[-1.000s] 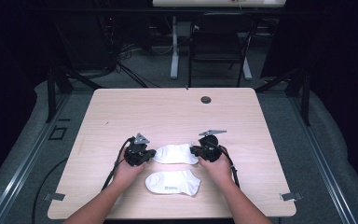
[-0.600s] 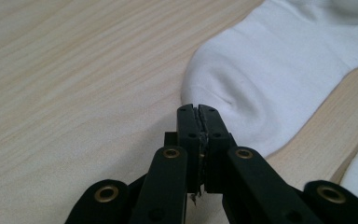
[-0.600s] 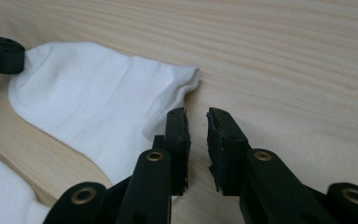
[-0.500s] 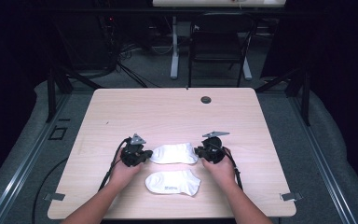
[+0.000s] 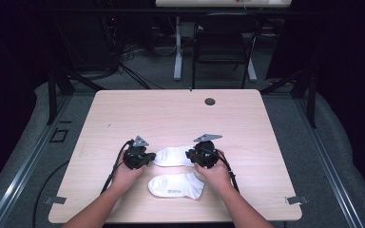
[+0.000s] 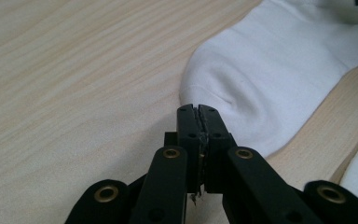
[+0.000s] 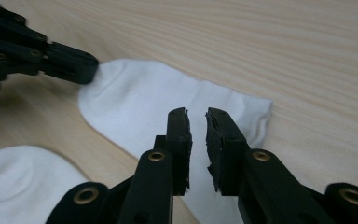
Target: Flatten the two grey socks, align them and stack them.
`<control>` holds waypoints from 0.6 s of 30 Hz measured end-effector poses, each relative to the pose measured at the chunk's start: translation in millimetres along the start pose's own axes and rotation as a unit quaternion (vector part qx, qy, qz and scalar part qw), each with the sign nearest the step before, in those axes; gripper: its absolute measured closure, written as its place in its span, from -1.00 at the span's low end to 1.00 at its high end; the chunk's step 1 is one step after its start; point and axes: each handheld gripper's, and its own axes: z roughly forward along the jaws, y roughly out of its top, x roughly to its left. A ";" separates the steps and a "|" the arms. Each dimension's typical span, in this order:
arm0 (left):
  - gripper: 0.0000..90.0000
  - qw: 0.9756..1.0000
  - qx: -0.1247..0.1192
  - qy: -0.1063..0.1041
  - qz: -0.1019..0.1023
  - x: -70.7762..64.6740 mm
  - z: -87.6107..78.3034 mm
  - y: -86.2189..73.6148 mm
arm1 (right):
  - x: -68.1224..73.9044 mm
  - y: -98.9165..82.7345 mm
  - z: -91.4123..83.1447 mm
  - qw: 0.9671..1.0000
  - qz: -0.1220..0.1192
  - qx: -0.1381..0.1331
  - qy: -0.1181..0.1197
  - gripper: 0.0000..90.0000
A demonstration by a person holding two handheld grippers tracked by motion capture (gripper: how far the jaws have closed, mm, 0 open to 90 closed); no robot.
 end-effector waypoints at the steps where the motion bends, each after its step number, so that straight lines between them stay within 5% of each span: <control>1: 0.98 1.000 0.001 0.000 0.001 0.5 -0.2 0.0 | -2.7 -0.7 2.9 1.000 0.009 0.008 -0.005 0.76; 12: 0.98 1.000 0.000 0.001 0.000 3.7 -2.3 -2.2 | -27.7 -8.5 5.4 0.998 0.048 0.019 -0.039 0.74; 18: 0.98 1.000 0.001 0.004 -0.001 4.4 -3.8 -3.1 | -29.4 -14.0 6.7 0.998 0.043 0.022 -0.045 0.75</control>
